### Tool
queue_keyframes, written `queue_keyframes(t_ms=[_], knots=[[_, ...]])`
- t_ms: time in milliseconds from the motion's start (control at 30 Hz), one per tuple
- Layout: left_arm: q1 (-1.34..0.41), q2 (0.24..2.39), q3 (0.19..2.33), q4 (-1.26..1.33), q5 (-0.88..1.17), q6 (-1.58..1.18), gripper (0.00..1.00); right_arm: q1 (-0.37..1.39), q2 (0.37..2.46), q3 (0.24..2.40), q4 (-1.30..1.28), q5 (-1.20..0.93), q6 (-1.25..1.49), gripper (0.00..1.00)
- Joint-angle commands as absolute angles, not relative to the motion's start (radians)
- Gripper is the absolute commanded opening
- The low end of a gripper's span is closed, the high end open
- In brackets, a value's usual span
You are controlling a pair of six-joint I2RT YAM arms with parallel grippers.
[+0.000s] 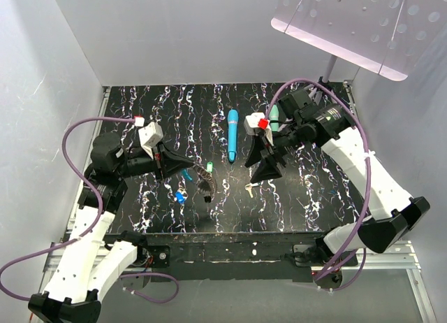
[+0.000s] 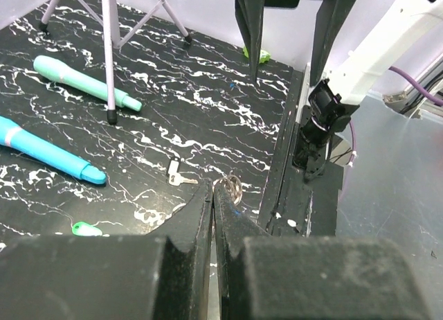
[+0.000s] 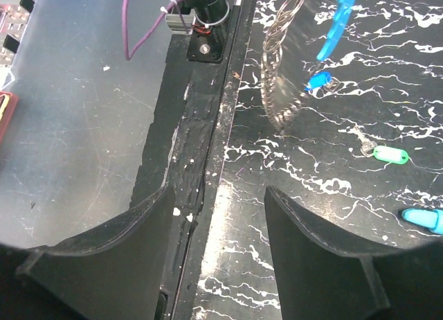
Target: Put the keys on the keyring
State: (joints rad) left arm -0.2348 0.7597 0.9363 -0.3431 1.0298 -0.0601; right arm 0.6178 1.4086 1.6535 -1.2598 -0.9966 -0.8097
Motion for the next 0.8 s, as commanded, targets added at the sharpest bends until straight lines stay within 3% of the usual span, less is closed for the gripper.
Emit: queue_keyframes(t_ms=[0,500,767], knots=[[-0.267,0.726,0.896,-0.261,1.000,-0.083,0.00,0.595,1.367,1.644,-1.223,-1.009,-0.782,0.63],[-0.393,0.765,0.784,-0.029,0.931,-0.164,0.00,0.541,1.391,1.620,-1.180,-1.084,-0.762,0.62],[-0.446,0.813,0.644,0.250,0.919,-0.172,0.00,0.555,1.396,1.528,-0.953,-1.089,-0.725,0.59]])
